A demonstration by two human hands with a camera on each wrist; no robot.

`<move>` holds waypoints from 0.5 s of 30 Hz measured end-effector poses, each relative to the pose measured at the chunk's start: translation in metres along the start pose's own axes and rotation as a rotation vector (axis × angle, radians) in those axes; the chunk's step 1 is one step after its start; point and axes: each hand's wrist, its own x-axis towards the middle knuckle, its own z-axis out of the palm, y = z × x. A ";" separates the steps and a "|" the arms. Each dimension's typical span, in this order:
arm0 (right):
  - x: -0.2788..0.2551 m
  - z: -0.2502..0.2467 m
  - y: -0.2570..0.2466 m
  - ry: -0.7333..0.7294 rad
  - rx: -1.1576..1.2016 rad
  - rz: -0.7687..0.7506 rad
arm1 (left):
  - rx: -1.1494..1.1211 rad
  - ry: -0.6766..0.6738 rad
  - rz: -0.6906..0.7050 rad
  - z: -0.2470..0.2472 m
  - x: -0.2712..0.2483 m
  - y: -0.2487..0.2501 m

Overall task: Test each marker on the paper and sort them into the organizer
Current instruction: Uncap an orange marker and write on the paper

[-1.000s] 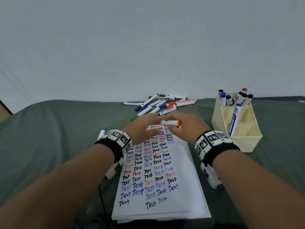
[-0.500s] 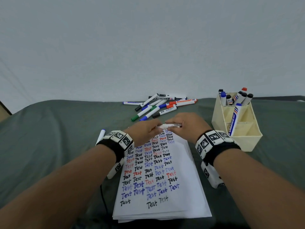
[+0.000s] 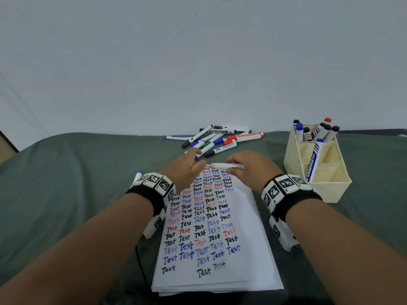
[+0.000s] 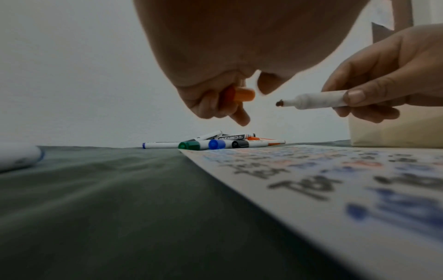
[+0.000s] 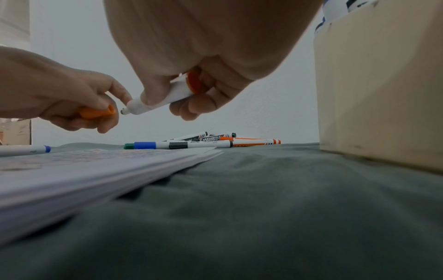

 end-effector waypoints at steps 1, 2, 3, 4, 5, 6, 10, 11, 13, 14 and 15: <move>0.000 0.000 0.000 0.004 -0.007 0.007 | 0.026 0.047 -0.031 -0.001 0.001 -0.003; 0.000 0.000 -0.001 0.003 -0.019 0.011 | 0.066 0.086 -0.066 -0.003 0.000 -0.006; 0.000 0.000 -0.001 -0.002 -0.029 0.013 | 0.112 0.108 -0.097 -0.006 -0.001 -0.009; 0.000 0.000 -0.002 -0.007 -0.033 0.016 | 0.150 0.116 -0.129 -0.008 -0.002 -0.013; 0.000 -0.001 -0.002 -0.010 -0.032 0.022 | 0.182 0.116 -0.156 -0.011 -0.004 -0.017; 0.000 -0.001 -0.003 -0.008 -0.030 0.029 | 0.217 0.111 -0.187 -0.014 -0.005 -0.021; -0.001 -0.003 -0.004 0.042 -0.069 0.063 | 0.372 0.076 -0.239 -0.020 -0.007 -0.035; -0.001 -0.004 -0.004 0.057 -0.074 0.074 | 0.395 0.065 -0.244 -0.020 -0.007 -0.037; -0.002 -0.005 -0.004 0.072 -0.080 0.085 | 0.399 0.031 -0.262 -0.020 -0.008 -0.038; -0.003 -0.005 -0.004 0.073 -0.083 0.089 | 0.387 0.015 -0.268 -0.020 -0.008 -0.038; -0.003 -0.005 -0.005 0.075 -0.084 0.092 | 0.368 0.009 -0.274 -0.020 -0.008 -0.038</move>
